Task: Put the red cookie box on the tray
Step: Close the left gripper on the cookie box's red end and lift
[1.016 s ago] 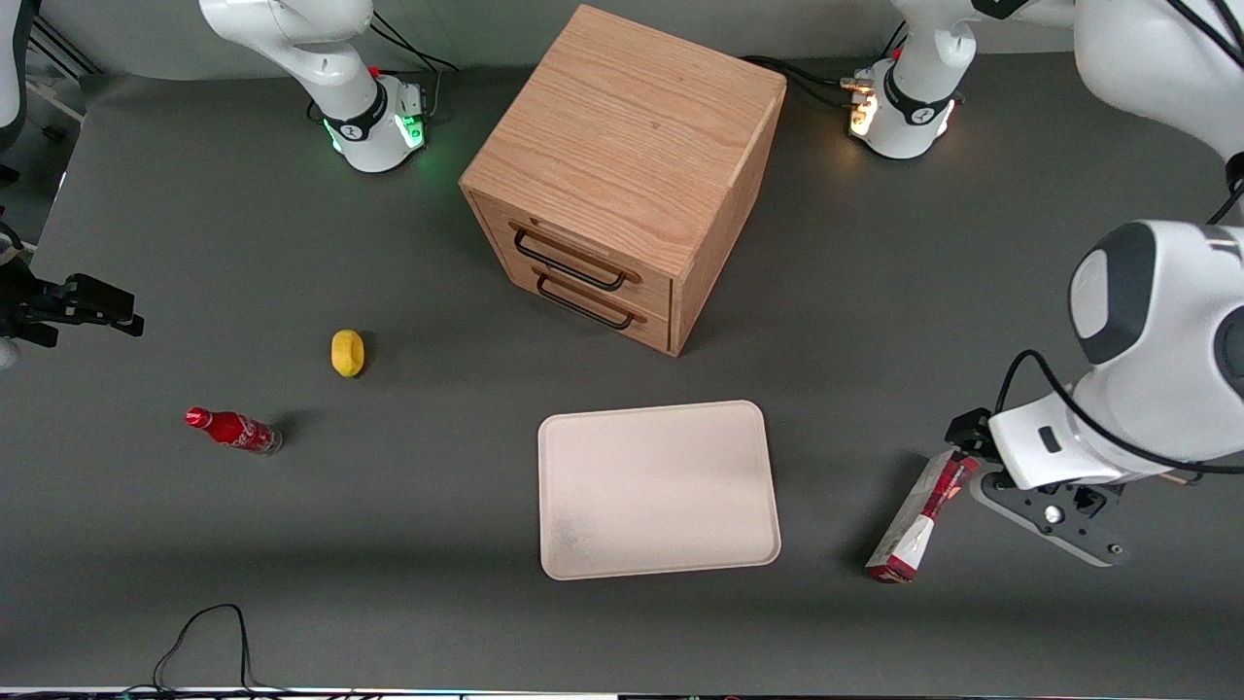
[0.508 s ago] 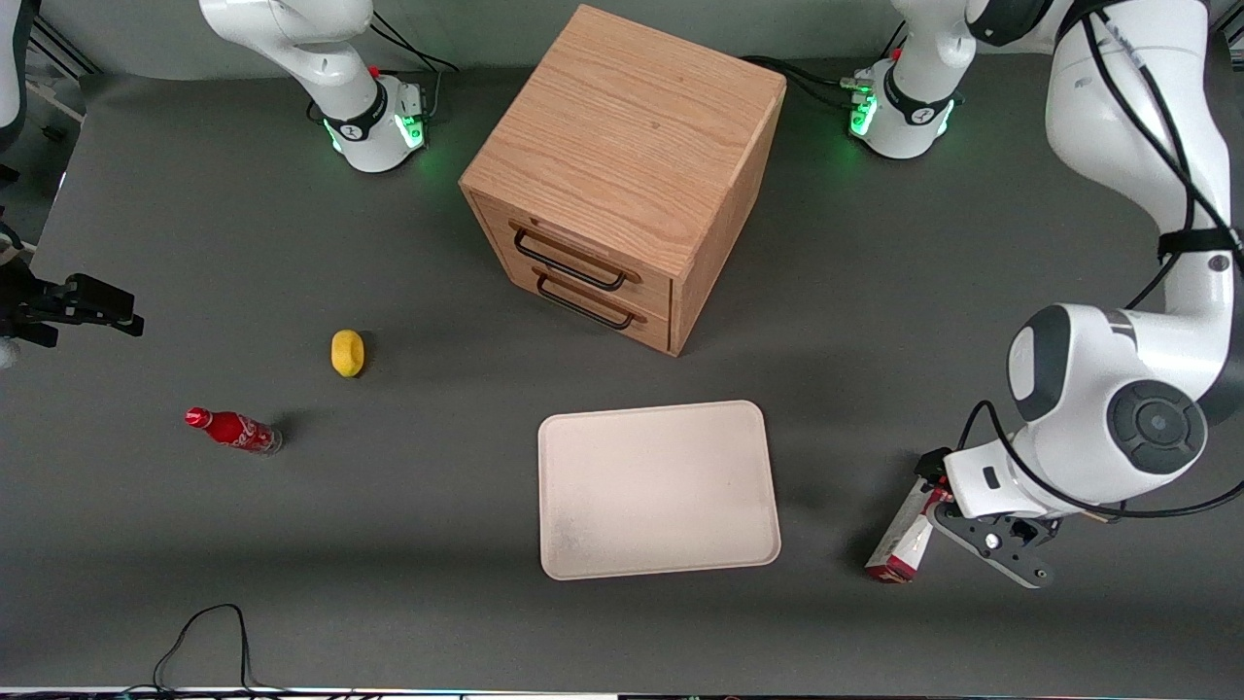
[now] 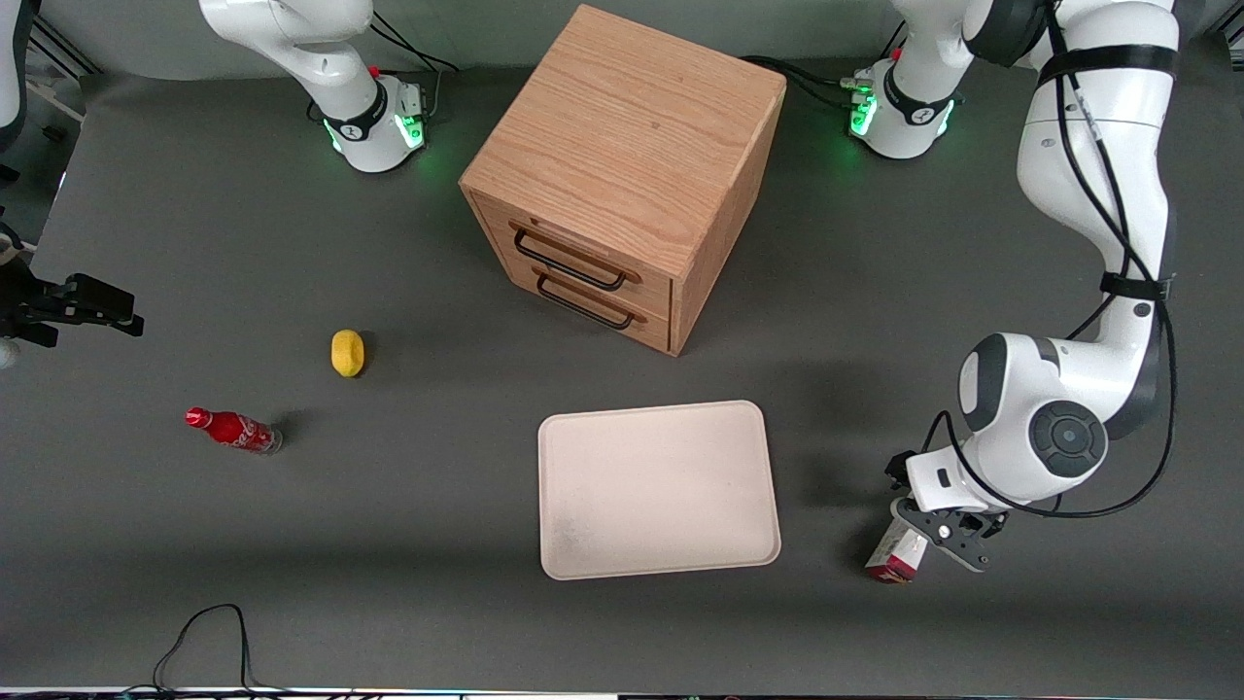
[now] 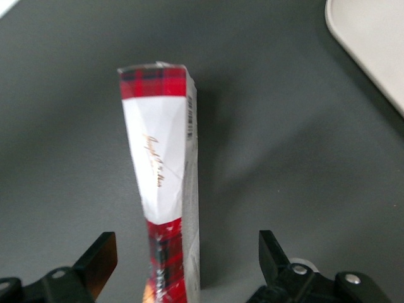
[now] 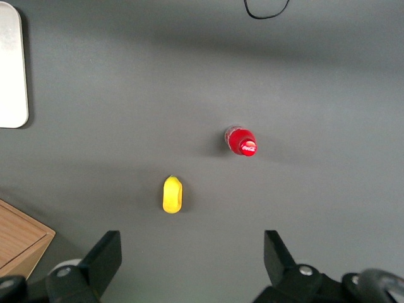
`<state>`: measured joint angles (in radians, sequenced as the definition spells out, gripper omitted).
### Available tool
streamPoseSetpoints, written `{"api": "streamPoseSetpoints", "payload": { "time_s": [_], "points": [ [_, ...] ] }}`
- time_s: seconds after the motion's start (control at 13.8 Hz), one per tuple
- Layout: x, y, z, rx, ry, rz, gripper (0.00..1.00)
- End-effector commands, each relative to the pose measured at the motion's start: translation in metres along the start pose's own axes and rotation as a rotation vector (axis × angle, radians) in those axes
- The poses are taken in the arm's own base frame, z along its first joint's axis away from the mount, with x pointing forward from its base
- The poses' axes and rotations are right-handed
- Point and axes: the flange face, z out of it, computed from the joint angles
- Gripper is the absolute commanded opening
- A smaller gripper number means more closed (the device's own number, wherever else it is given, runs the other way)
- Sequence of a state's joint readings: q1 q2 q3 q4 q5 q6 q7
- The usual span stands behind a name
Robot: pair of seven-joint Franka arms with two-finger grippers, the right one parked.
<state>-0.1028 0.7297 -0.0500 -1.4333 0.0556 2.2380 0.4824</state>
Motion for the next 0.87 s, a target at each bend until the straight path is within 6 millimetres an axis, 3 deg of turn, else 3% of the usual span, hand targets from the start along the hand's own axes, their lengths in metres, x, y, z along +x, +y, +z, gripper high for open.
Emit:
{"api": "streamPoseSetpoints", "payload": {
  "time_s": [0.0,0.22,0.44,0.8],
  "points": [
    [-0.003,-0.001,0.002,0.014,0.025,0.012,1.0],
    [-0.002,-0.003,0.019,0.027,0.05,0.015,0.97],
    [-0.004,-0.006,0.021,0.03,0.05,0.012,0.85],
    [-0.005,-0.005,0.022,0.022,0.035,-0.004,0.08]
  ]
}}
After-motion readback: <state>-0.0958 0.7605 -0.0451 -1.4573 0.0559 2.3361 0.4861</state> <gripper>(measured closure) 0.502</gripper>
